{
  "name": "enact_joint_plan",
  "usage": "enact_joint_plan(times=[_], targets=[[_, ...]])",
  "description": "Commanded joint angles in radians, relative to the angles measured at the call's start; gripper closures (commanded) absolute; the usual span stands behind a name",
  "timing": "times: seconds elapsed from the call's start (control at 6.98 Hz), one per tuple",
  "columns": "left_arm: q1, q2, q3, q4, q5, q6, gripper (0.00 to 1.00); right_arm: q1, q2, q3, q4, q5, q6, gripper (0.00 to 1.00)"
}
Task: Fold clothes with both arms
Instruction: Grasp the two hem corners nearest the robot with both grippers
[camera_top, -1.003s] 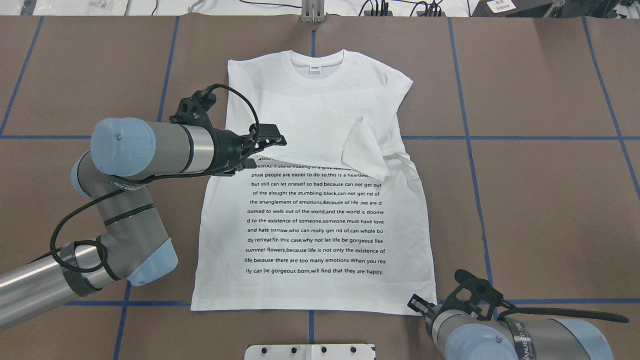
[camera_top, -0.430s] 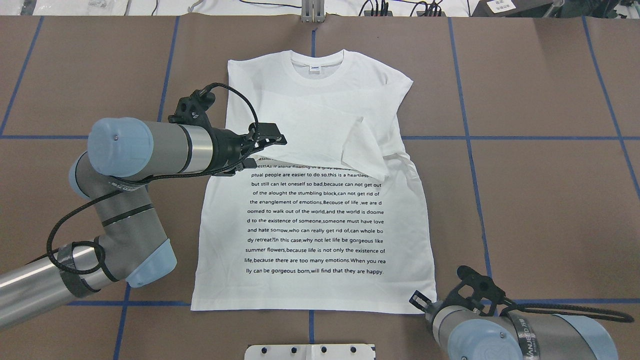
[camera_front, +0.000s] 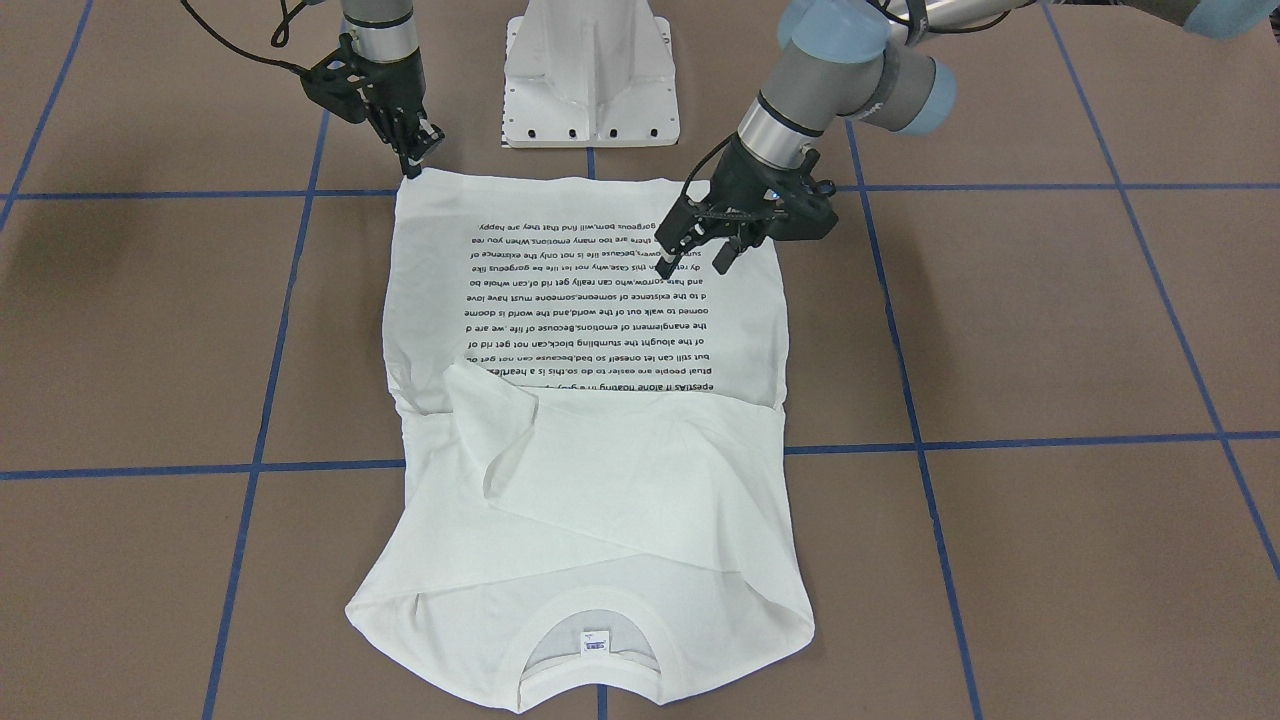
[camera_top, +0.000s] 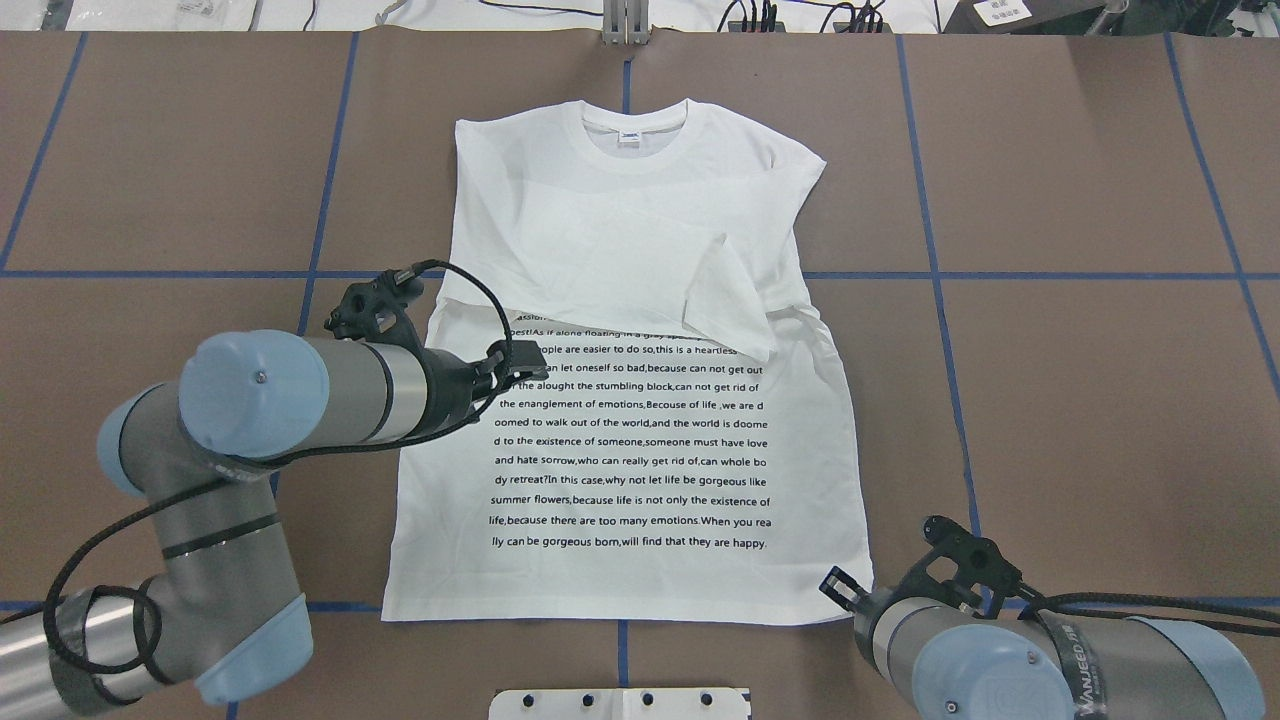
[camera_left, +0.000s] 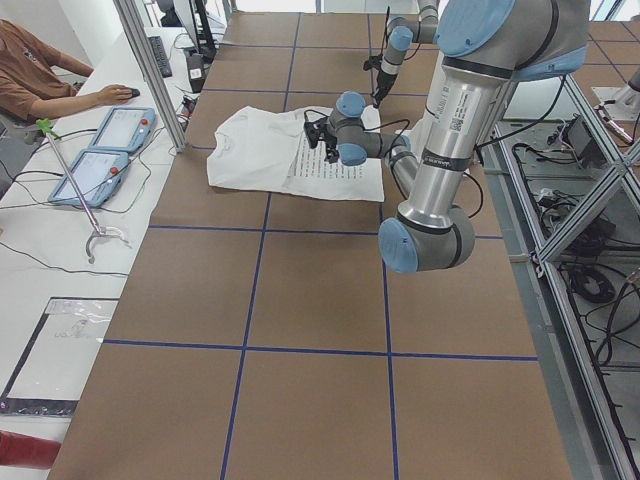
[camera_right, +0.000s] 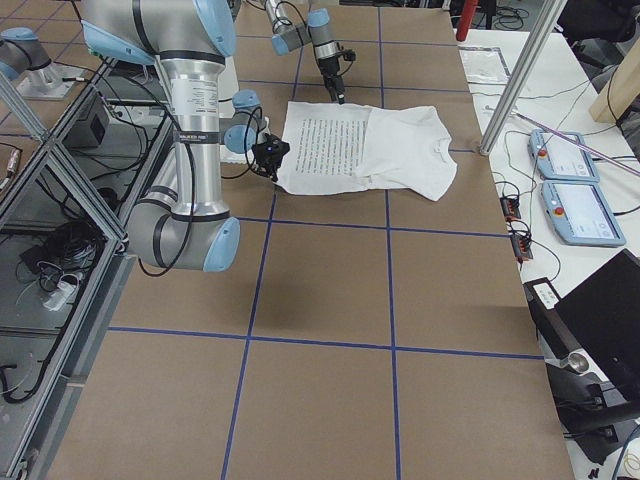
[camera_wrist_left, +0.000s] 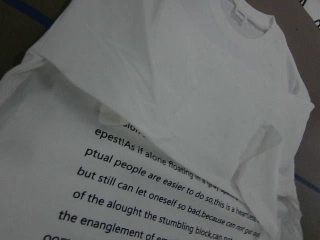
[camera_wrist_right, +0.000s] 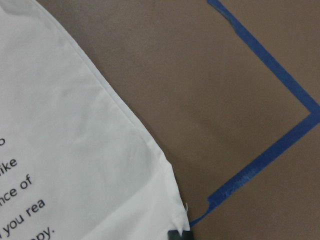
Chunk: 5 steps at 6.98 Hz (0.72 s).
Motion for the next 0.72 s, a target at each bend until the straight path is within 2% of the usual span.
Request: enact_joint_plan(times=[0.0,0.14,0.43,0.57], targets=[[0.174,0.16,-0.154,0.179,0.116,-0.127,0.01,0.002,-0.002,0.001,0.0,0.0,0.0,1.0],[0.234,0.264,-0.188,0.179,0.129,-0.145,0.01,0.0,0.0,-0.002,0.0,0.0,0.0,1.0],[0.259,0.28,-0.181,0.18,0.126,-0.241,0.04,-0.001,0.001,-0.004,0.0,-0.001,0.0,1.0],[0.279,0.28,-0.175,0.18,0.126,-0.254,0.1,-0.001,0.001,-0.004,0.0,-0.001,0.0,1.0]])
